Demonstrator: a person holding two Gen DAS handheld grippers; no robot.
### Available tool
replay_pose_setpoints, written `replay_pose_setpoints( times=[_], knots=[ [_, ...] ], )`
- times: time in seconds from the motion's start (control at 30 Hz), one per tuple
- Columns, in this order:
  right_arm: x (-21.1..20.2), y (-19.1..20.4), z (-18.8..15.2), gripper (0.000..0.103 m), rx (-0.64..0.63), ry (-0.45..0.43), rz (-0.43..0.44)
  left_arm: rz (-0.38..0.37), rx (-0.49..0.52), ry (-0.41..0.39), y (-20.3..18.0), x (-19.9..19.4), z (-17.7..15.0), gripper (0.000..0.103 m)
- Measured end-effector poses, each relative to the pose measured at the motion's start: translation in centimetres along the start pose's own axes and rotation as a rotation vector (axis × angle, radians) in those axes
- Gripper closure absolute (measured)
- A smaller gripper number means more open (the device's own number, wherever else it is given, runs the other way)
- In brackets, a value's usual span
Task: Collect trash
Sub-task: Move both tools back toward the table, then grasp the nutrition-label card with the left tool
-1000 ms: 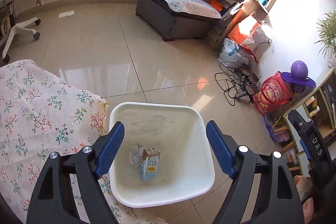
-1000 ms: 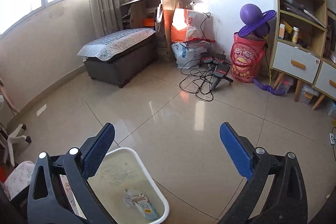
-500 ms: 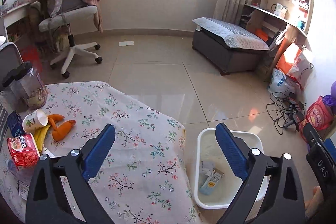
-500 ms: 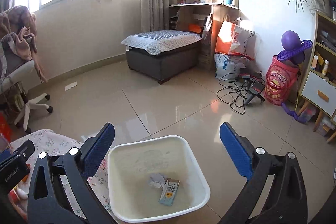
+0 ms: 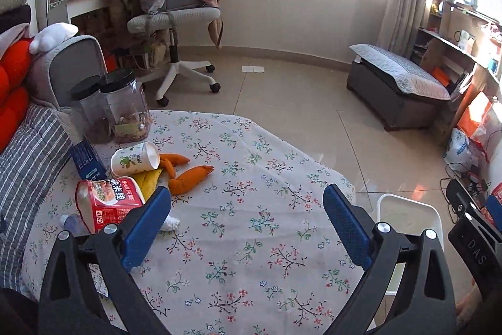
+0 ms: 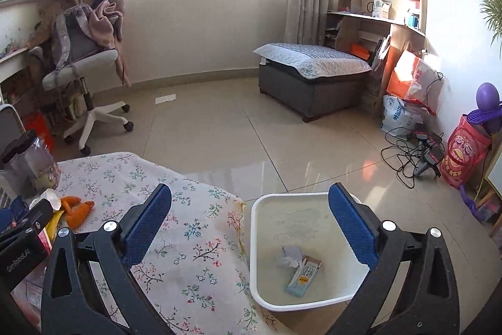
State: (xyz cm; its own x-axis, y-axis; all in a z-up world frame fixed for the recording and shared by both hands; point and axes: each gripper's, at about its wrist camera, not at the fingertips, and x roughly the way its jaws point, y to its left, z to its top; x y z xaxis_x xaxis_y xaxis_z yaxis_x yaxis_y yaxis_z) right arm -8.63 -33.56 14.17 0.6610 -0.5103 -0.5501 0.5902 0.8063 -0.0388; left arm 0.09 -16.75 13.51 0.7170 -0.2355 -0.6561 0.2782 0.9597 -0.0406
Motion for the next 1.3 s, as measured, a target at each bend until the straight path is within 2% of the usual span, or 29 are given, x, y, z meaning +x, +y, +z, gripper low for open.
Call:
replay_pose_setpoints(
  times=[0.33, 0.5, 0.77, 0.97, 1.2, 1.3],
  knots=[
    [-1.0, 8.3, -2.4, 0.007, -0.223, 0.022, 0.112, 0.147, -0.141, 0.092, 9.3, 0.3, -3.5, 0.008],
    [-1.7, 11.1, -3.2, 0.007, -0.291, 0.024, 0.156, 0.203, -0.235, 0.174, 14.5, 1.1, -5.1, 0.008],
    [-1.9, 12.9, -3.7, 0.007, -0.321, 0.047, 0.213, 0.253, -0.402, 0.295, 21.1, 2.5, -8.0, 0.008],
    [-2.0, 14.2, -4.1, 0.007, -0.354, 0.059, 0.247, 0.316, -0.536, 0.45, 25.4, 4.9, -11.0, 0.008],
    [-0.9, 13.5, -3.8, 0.007, -0.325, 0.108, 0.26, 0.3, -0.688, 0.563, 27.0, 8.5, -12.7, 0.008],
    [-0.2, 13.0, -3.7, 0.007, -0.3, 0.132, 0.263, 0.277, -0.724, 0.576, 26.7, 9.7, -12.6, 0.008]
  ],
)
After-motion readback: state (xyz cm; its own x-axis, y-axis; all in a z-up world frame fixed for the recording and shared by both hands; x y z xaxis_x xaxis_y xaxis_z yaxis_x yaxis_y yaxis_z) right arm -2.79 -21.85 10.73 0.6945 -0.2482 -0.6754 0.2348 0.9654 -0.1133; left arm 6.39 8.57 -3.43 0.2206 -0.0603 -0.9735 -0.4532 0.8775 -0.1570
